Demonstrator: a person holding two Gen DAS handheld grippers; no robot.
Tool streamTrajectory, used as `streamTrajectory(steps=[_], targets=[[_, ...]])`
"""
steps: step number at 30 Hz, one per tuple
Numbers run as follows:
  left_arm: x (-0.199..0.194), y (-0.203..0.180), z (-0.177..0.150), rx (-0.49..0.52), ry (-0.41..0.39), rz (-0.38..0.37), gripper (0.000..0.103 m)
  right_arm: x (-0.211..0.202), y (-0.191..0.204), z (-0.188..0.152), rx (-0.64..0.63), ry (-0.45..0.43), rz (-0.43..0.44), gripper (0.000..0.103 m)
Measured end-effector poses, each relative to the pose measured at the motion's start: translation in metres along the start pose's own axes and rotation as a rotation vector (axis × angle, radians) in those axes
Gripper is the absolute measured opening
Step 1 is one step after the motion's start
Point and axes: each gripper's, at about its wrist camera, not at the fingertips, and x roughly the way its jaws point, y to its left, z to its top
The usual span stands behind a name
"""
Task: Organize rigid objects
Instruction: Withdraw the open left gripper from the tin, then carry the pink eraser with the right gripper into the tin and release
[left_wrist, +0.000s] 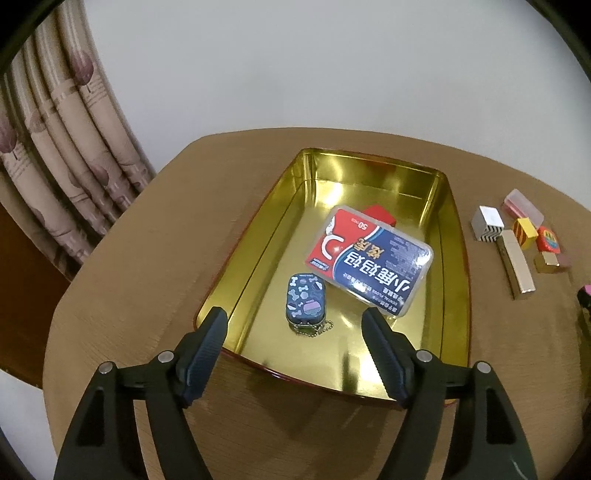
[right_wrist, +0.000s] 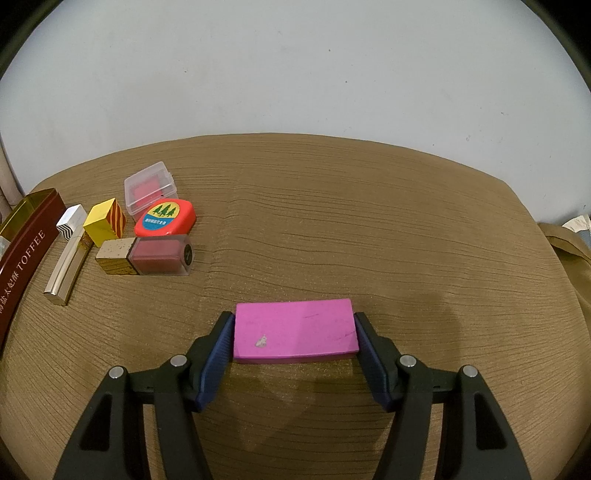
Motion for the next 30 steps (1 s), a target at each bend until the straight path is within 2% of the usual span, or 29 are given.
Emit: streamTrajectory(steps=[15, 20, 30], targets=[[0.004, 0.011, 0.006, -0.033, 0.009, 0.01, 0.077, -0.004, 0.005, 0.003, 0.01, 0.0, -0.012, 0.062], [0.004, 0.012, 0.007, -0.044, 0.006, 0.01, 0.077, -0.014, 0.023, 0.003, -0.026, -0.01, -0.007, 0.062], [0.003, 0.012, 0.01, -0.057, -0.005, 0.027, 0.078, -0.042, 0.079, 0.011, -0.108, -0.04, 0.097, 0.062]])
